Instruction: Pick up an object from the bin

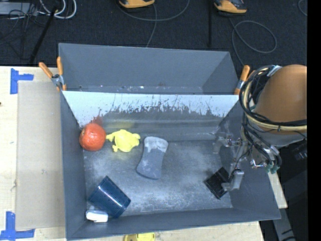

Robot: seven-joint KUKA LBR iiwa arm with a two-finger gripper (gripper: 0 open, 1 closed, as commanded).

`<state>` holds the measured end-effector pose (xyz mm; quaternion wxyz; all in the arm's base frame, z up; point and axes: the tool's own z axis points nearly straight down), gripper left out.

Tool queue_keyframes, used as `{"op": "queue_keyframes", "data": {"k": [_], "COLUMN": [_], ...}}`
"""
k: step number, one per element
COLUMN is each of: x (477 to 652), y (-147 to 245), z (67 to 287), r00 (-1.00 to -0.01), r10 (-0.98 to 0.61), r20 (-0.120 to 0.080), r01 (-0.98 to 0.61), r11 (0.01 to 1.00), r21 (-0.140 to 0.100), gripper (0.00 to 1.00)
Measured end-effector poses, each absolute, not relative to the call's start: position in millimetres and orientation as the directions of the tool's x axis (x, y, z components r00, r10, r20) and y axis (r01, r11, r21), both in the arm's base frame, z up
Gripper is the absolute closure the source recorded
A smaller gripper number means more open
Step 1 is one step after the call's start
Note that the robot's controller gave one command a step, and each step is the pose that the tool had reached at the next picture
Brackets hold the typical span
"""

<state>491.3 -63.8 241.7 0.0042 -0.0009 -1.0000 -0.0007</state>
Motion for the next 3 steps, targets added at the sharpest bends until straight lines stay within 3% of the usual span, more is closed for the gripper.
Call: {"op": "queue_keyframes", "data": {"k": [1,2,3], "x": [492.7,507.2,510.2], "y": [-64,-69,-85], "z": [246,193,155], "r00": [-1.000,-0.998,-0.999], "r10": [0.000,0.064,-0.035], "r20": [0.000,-0.007,0.002], "r01": [0.000,0.064,-0.035], "r11": [1.000,0.998,0.999], "r21": [0.000,0.000,0.001], "gripper": [0.00,0.00,0.00]}}
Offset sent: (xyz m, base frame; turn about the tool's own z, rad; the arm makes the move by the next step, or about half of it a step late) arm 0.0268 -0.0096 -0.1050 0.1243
